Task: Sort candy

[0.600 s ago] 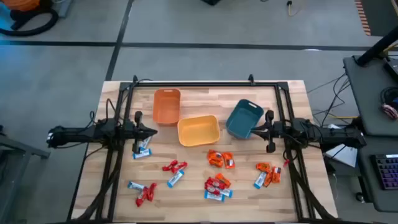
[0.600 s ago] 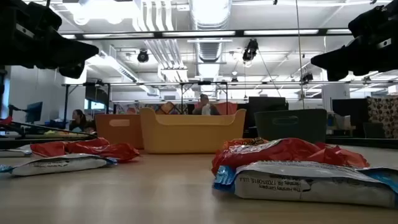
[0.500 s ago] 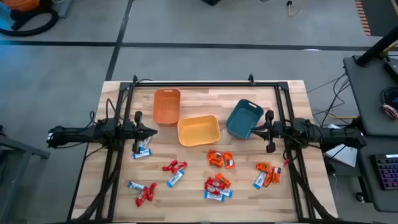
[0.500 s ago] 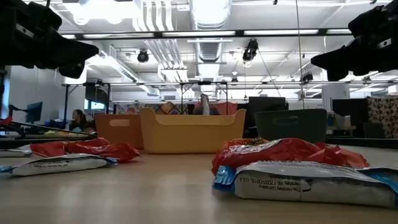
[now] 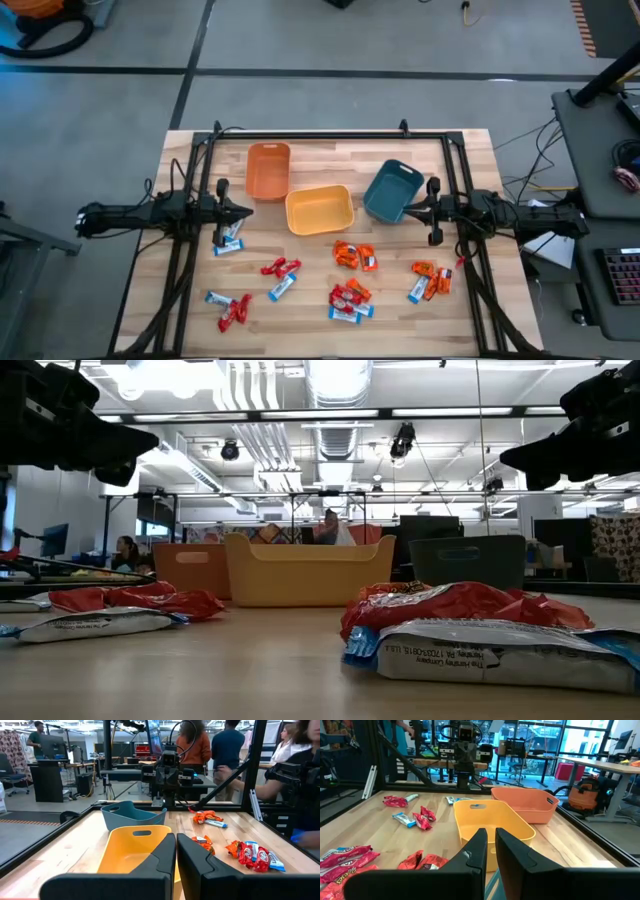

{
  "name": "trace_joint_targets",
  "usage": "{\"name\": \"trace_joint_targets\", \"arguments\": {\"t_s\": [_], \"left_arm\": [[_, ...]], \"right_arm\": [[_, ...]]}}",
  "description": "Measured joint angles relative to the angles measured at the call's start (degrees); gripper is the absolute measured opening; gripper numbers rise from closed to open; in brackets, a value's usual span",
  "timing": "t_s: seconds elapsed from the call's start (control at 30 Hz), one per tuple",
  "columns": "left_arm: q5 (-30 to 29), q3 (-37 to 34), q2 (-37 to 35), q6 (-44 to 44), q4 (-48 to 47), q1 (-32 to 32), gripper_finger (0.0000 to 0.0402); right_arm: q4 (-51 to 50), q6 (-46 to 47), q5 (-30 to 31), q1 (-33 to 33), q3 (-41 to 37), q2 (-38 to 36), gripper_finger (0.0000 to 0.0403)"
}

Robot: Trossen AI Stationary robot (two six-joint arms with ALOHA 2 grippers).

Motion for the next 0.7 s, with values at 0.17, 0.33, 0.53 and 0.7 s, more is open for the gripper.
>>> {"name": "trace_joint_targets", "arguments": {"t_s": [0.17, 0.33, 0.53, 0.7], "left_arm": [[0.01, -0.01, 0.00, -0.01, 0.01, 0.00, 0.0000], [0.01, 0.00, 0.00, 0.00, 0.01, 0.00, 0.0000], [0.01, 0.01, 0.00, 0.00, 0.01, 0.00, 0.0000], [0.00, -0.27, 0.05, -0.17, 2.29, 0.00, 0.0000]], "right_arm": [[0.00, 0.00, 0.00, -0.01, 0.00, 0.00, 0.0034], [0.00, 0.00, 0.02, 0.00, 0.00, 0.00, 0.0034], [0.00, 0.00, 0.02, 0.01, 0.00, 0.00, 0.0034], [0.00, 0.00, 0.02, 0.01, 0.00, 0.00, 0.0034]]}}
